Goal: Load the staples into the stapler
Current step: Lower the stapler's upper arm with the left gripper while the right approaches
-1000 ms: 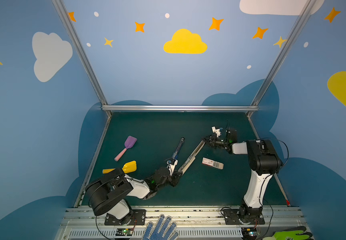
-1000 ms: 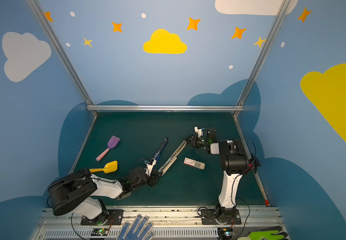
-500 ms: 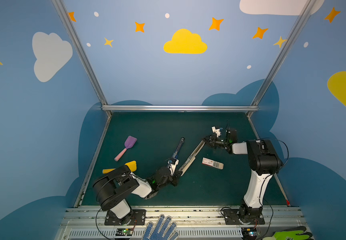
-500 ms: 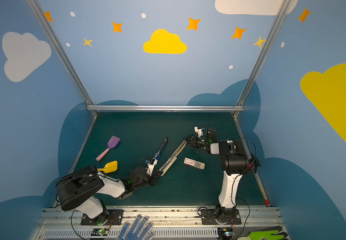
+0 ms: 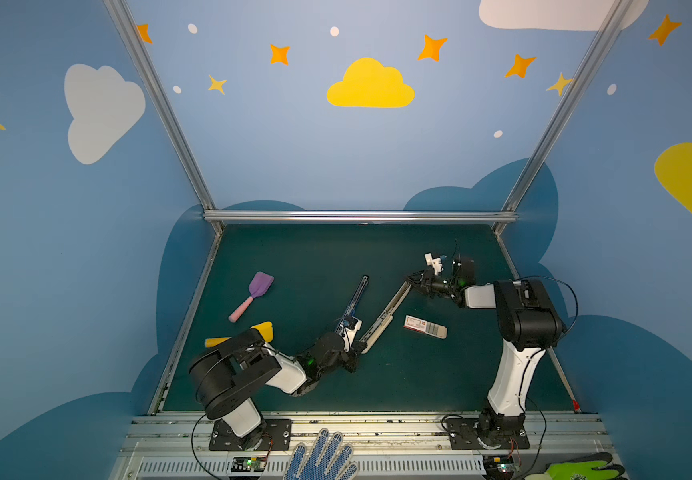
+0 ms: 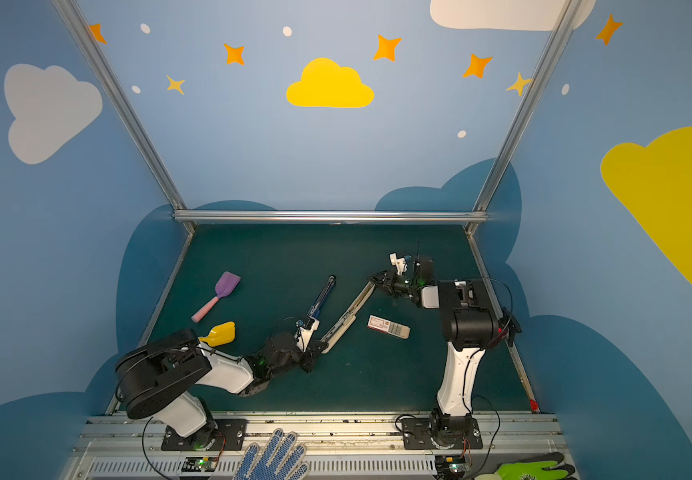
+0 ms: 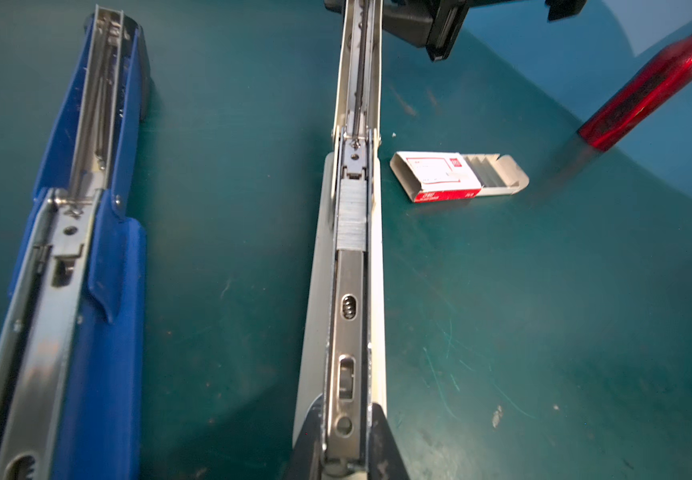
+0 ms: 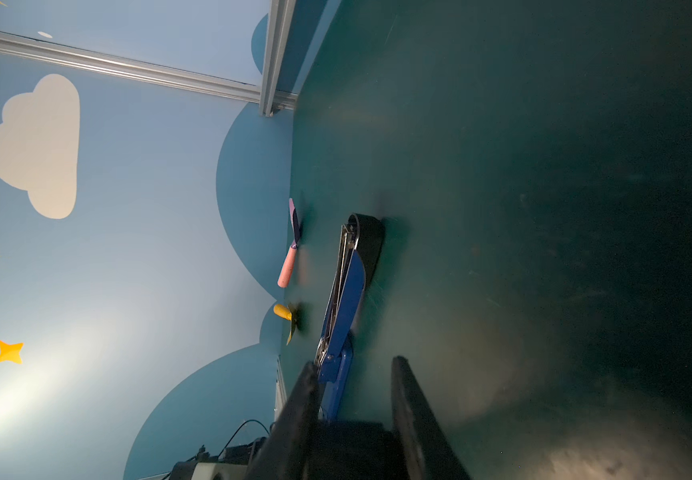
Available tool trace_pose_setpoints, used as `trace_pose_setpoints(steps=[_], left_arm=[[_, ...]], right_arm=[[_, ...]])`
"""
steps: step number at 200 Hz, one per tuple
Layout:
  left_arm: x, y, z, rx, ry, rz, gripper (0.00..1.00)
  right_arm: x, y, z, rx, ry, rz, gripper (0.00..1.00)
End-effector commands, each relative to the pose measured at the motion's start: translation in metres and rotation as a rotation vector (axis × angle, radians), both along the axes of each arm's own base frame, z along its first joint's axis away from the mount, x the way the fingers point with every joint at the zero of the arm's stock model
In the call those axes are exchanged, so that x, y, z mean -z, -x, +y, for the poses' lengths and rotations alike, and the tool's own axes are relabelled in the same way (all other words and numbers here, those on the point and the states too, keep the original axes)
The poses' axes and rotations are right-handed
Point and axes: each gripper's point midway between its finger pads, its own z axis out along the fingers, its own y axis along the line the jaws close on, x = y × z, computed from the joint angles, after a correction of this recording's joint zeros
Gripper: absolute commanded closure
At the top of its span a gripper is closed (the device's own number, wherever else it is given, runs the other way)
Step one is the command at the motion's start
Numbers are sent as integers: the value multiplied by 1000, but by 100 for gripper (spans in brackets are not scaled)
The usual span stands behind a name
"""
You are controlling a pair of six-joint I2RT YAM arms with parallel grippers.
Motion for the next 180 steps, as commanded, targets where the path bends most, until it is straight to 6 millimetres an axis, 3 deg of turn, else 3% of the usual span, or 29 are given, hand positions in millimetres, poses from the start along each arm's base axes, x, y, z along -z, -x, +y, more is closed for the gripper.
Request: trace_pose_setpoints(steps=[1,50,101,180], left_arm=[[-24,-10,-10,7,15,-57,95],[-35,-13,-17,19,19,-77,96],[-42,-17,-22,19,35,-96,96],[-55,-19,-30,42,62,-129,96]], right_arm=[[-18,13,7,-47,39,-55,81],[-34,31,20,-63,195,-144,82],[-52,66,51,-120,395,-273,82],[-69,113,87,-184,557,-395,81]])
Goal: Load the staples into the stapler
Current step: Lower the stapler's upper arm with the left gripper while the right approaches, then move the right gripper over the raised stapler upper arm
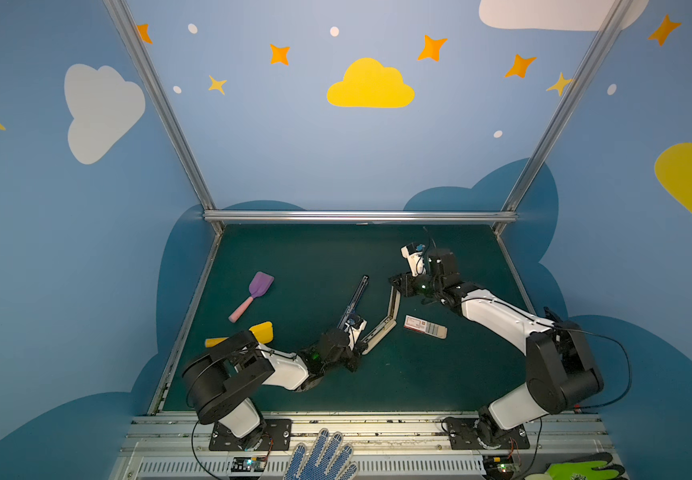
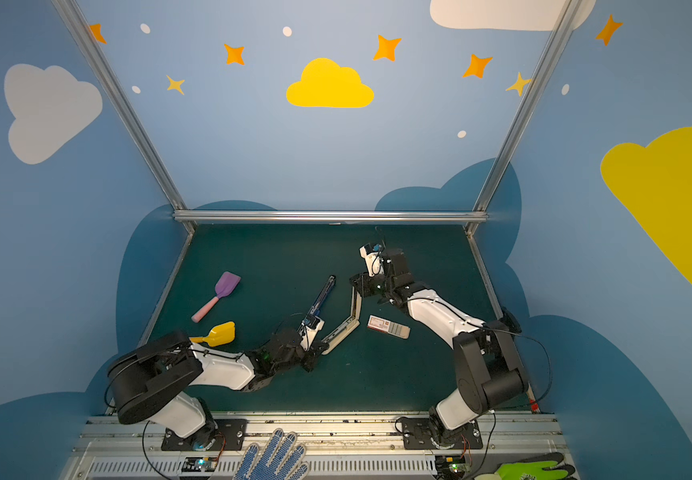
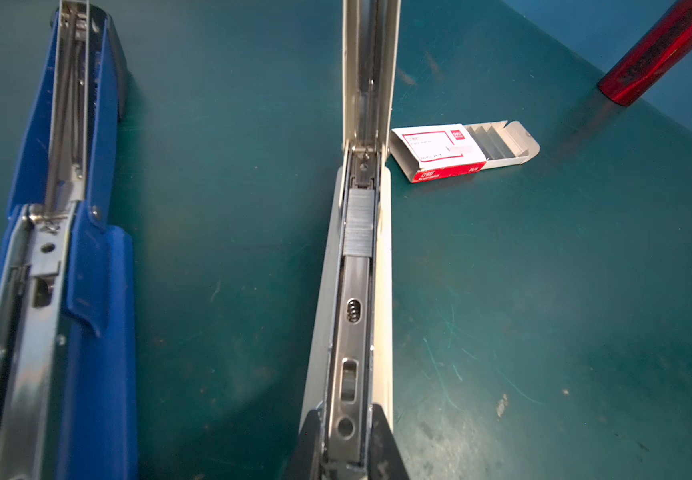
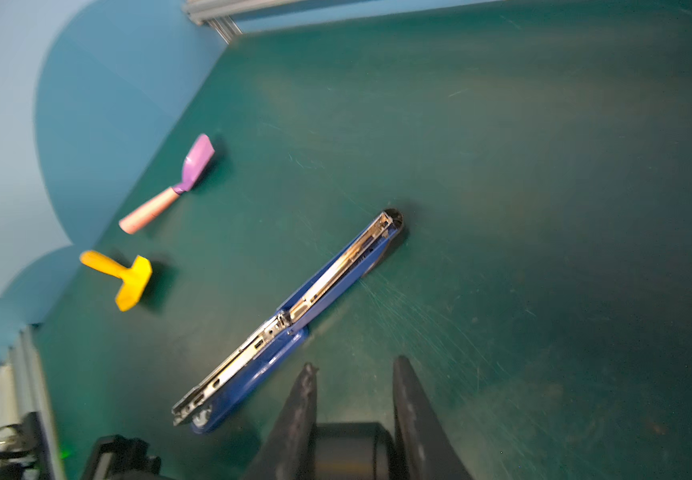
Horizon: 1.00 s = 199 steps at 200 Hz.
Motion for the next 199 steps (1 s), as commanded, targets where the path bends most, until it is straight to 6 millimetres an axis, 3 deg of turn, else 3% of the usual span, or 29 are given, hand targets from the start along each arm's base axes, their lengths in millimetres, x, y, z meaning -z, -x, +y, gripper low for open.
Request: trace_pose_setpoints(steps=[1,88,199], left_arm=[[-55,-20,-26,5,142,-126,96],[-60,-20,-32,27,154,-136,96],[-71,-24,-35,29,166,-159,96]], right_arm=[[7,49,26,-63,-20,161,81],[5,89,71,-149,13,147,78],[-16,119,93,-199,-74,175,70]])
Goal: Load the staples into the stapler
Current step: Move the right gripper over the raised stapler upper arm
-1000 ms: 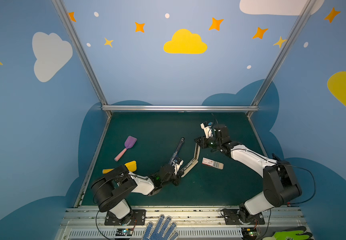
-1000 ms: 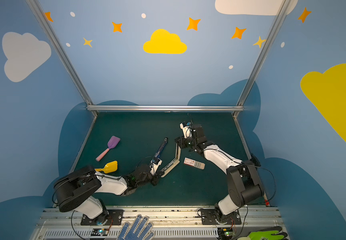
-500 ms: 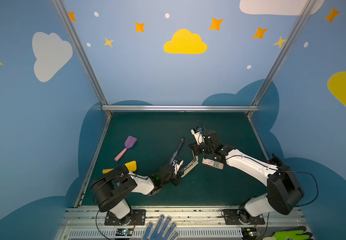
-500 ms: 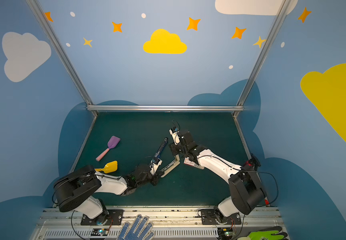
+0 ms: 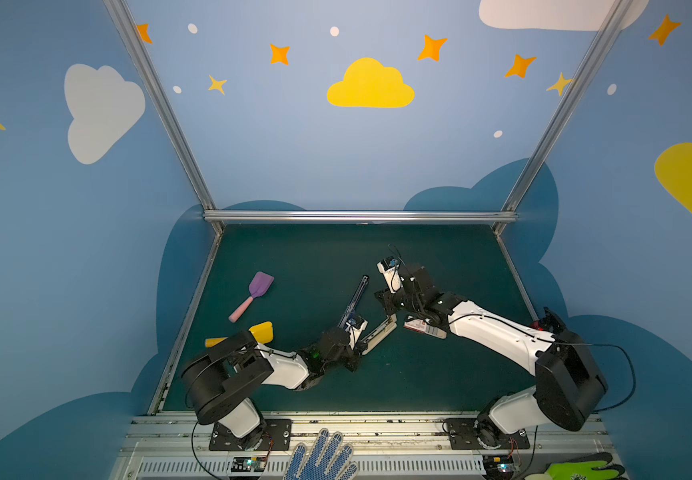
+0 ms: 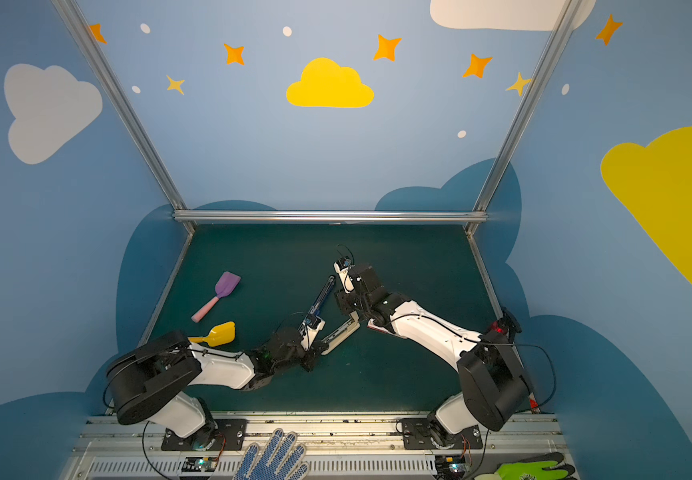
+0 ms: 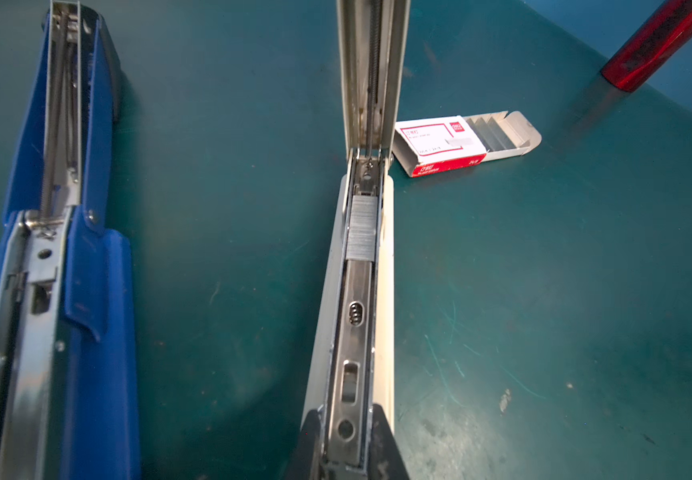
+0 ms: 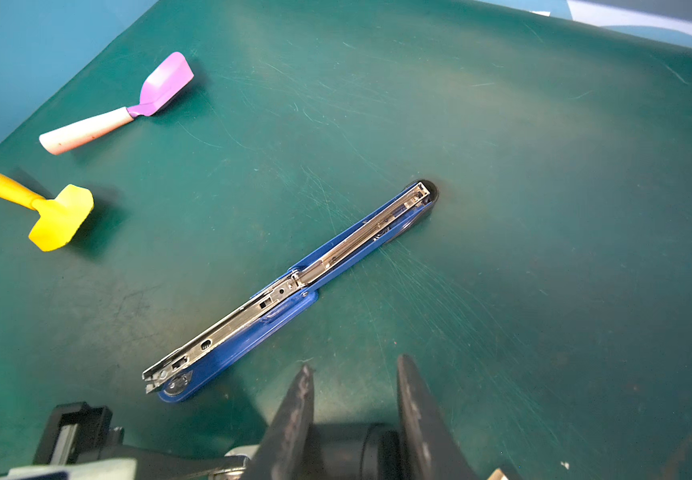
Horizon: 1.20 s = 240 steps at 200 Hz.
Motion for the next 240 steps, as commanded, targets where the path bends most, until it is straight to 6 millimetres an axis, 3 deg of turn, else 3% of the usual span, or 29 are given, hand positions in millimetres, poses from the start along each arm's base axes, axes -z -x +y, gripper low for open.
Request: trace_pose_setpoints(steps=[1,135,240], left_arm=[[-71,-24,-35,13,190,-154,96],[-81,-28,-38,7,197,-163,96],[-107,-33,-41,2,230,-196,96]], right_arm=[[-16,74,55,-152,-258,303,70],[-15,102,67,-164,-298,356,65],[-14,109,71,-171,-295,364,60]])
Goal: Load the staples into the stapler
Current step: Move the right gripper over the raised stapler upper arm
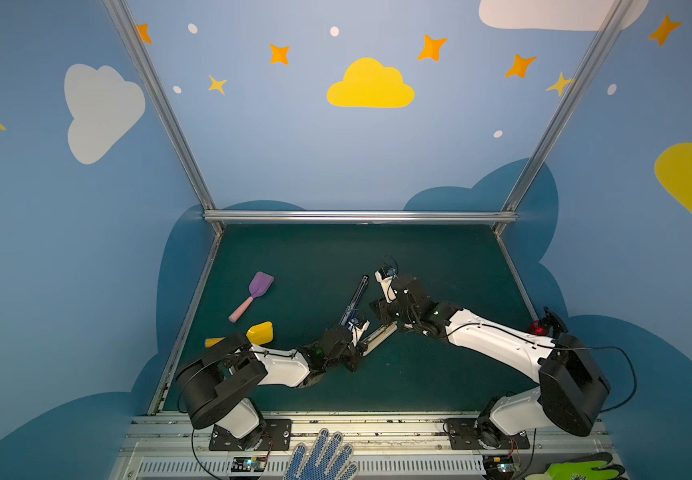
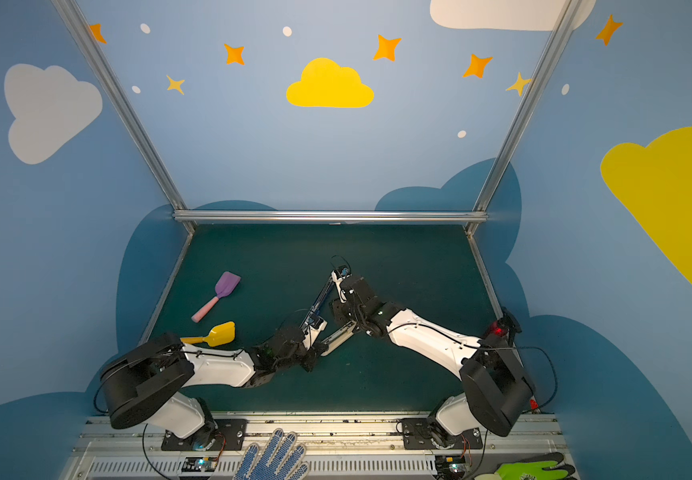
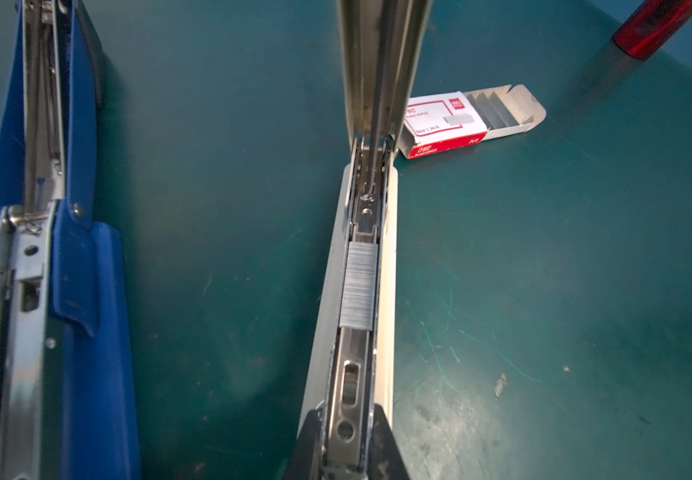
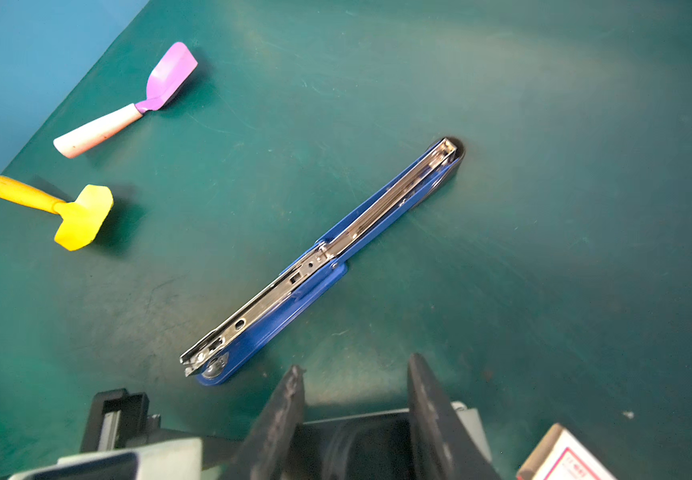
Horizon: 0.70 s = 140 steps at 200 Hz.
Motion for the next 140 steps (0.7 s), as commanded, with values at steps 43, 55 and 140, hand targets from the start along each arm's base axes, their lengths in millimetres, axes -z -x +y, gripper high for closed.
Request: trace_pose_setpoints(steps=[43,55,140], left_arm=[[-107,-35,-42,-16,288,-222,96],[-108,-35,-41,-18,290,-223,96],[-120,-39,-43,-20,283,-240,96]], right_arm=[[-26,78,59,-207,-274,279,56],[-26,77,58,-199,-272,277,55],[-29,79,59,-211,-282,275,57]])
